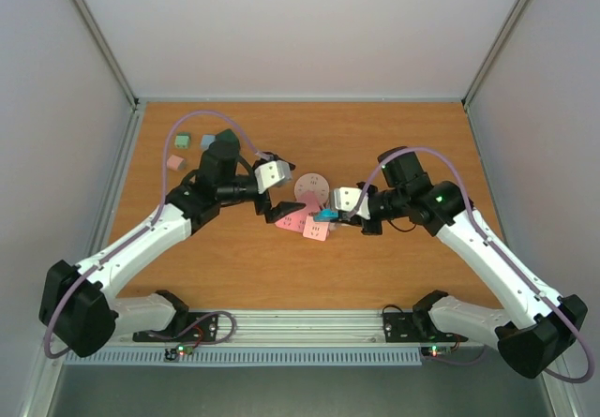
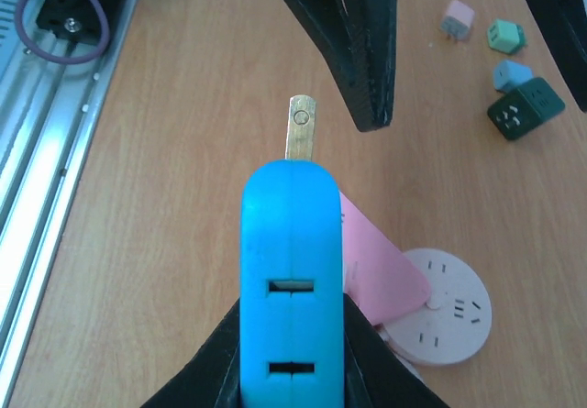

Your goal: Pull the plug off the socket

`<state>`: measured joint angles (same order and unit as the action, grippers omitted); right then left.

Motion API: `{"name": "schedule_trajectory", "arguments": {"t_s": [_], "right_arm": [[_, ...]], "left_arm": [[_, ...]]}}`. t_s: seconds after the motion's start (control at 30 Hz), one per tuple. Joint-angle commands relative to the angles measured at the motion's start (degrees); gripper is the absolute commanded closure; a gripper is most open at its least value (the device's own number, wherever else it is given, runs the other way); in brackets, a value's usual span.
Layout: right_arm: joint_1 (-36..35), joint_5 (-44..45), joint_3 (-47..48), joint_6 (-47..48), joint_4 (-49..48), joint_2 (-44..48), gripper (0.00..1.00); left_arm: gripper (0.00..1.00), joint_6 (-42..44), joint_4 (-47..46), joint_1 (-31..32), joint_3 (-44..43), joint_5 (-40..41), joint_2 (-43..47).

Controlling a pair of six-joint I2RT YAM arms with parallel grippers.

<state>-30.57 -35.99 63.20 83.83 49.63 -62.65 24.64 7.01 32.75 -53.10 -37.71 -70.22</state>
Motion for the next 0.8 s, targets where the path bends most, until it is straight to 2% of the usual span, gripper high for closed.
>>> {"name": "schedule_trajectory", "arguments": {"t_s": [0.0, 0.17, 0.37, 0.53, 0.77], "right_arm": [[-2.23, -1.31, 1.93, 0.27, -0.10, -0.19, 0.84], [-3.22, -0.76, 2.10, -0.58, -0.82, -0.37, 0.84], [-3.42, -0.90, 1.84, -2.00, -1.87, -0.23, 0.84], [-3.51, -0.98, 1.39, -1.94, -1.77, 0.69, 0.84], [-3.49, -2.72, 2.48, -4.90, -2.43, 0.71, 0.84]], "left_arm": [[0.00, -0.58, -0.10, 0.15, -0.36, -5.35, 2.61], [0.07, 0.74, -0.01, 1.89, 0.17, -8.12, 3.70], [0.12, 5.44, 2.95, 5.64, -0.41, -7.11, 3.36], [0.17, 5.76, 2.88, 6.77, -0.51, -8.45, 3.26], [0.25, 4.15, 1.01, 7.57, -1.23, -2.83, 2.09]]}}
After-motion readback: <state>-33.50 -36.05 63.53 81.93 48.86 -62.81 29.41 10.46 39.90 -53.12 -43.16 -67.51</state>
